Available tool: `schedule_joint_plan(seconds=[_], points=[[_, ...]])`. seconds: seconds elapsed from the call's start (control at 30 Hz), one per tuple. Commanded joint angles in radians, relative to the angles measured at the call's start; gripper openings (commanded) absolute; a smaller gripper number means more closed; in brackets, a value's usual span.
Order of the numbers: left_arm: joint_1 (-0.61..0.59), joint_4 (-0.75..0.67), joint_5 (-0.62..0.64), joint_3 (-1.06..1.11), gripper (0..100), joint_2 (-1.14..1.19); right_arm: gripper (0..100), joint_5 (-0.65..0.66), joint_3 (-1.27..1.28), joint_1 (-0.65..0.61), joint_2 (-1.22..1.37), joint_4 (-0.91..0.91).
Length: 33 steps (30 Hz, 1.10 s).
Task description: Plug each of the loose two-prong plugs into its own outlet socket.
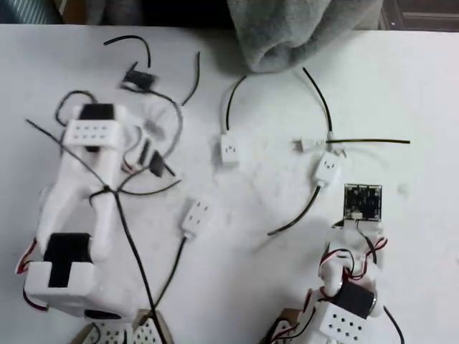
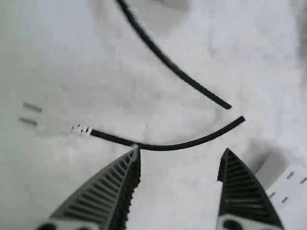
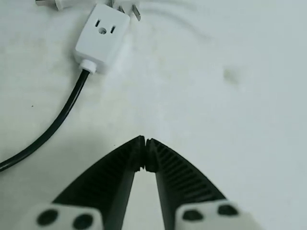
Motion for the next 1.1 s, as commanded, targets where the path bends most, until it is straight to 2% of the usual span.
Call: schedule_joint_plan(seconds=[0.0,0.1,0.23,0.3,0.6,0.8,1.07], points=[[-0.064,0.069,0.25,-0.071,26,-0.053,2.2,0.0,0.0,-0.027,-0.008,-0.018],[-0.099,0.133,0.446,-0.078,26,-0.05,2.2,0.0,0.0,-0.028,-0.008,-0.018],[-0.12,0.175,0.83,-0.02,27,-0.028,2.2,0.017,0.0,-0.03,-0.008,-0.016],[-0.14,0.161,0.933,-0.009,27,-0.001,2.2,0.035,0.002,-0.033,-0.007,-0.016],[-0.274,-0.028,0.953,-0.017,26,0.173,2.2,0.041,0.002,-0.068,-0.01,0.008],[-0.344,-0.031,0.953,-0.075,26,0.248,2.2,0.041,0.002,-0.068,-0.01,0.008],[-0.349,-0.032,0.953,-0.199,26,0.394,2.2,0.041,0.003,-0.068,-0.01,0.01]])
